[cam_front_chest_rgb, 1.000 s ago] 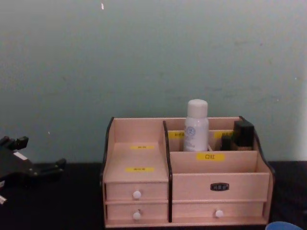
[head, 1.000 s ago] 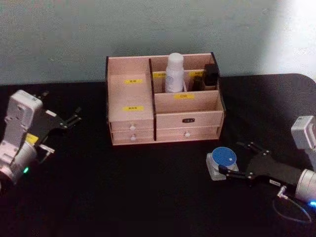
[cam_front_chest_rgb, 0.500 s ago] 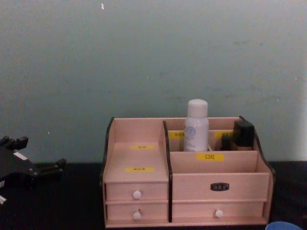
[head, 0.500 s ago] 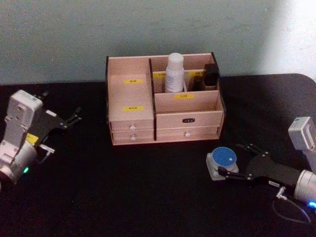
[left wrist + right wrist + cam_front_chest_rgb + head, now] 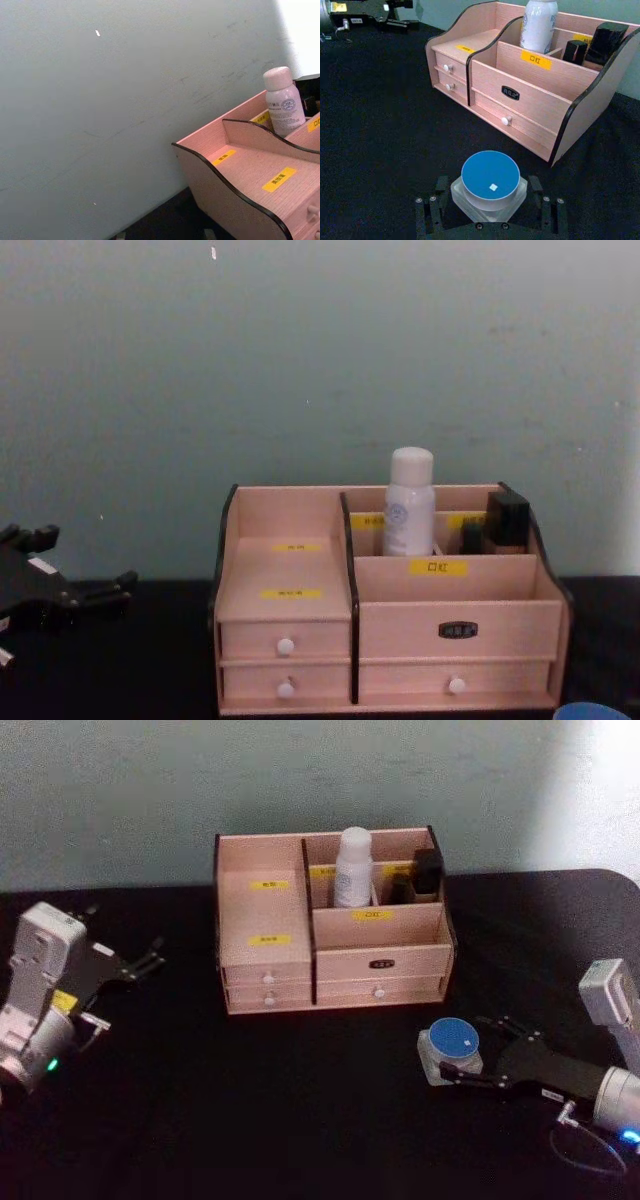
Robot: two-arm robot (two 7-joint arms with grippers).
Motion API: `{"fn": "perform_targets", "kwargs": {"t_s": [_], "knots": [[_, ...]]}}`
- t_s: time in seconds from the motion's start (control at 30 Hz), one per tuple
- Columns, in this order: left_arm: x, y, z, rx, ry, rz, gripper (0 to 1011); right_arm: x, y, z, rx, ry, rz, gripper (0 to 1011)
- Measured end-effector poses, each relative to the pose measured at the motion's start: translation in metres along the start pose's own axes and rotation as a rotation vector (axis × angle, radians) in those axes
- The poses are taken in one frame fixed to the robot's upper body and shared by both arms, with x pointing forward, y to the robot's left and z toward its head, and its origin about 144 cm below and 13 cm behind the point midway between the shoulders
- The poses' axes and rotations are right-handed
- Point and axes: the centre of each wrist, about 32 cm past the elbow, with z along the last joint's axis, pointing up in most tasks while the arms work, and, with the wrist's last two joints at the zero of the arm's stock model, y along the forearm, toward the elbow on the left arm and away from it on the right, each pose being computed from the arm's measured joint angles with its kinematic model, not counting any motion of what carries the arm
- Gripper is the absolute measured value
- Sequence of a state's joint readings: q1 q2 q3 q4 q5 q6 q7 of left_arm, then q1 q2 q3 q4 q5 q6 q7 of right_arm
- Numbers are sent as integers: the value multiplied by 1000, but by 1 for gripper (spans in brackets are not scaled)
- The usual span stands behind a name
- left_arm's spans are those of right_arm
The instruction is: Pick up the facial cleanser and watermelon frost from the table and place them into the tiered storage box.
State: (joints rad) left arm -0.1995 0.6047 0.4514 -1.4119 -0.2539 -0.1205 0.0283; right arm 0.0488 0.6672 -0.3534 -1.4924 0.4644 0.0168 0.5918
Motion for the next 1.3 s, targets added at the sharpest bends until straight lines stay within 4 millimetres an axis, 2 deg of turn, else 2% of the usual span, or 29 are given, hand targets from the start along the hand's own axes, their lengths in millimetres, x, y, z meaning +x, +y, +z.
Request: {"fn": "perform_targets", "kwargs": {"t_s": [1.3], "knots": [[0, 0, 0, 0, 0, 0, 1001, 4, 3, -4, -8, 42, 0, 1002]]}}
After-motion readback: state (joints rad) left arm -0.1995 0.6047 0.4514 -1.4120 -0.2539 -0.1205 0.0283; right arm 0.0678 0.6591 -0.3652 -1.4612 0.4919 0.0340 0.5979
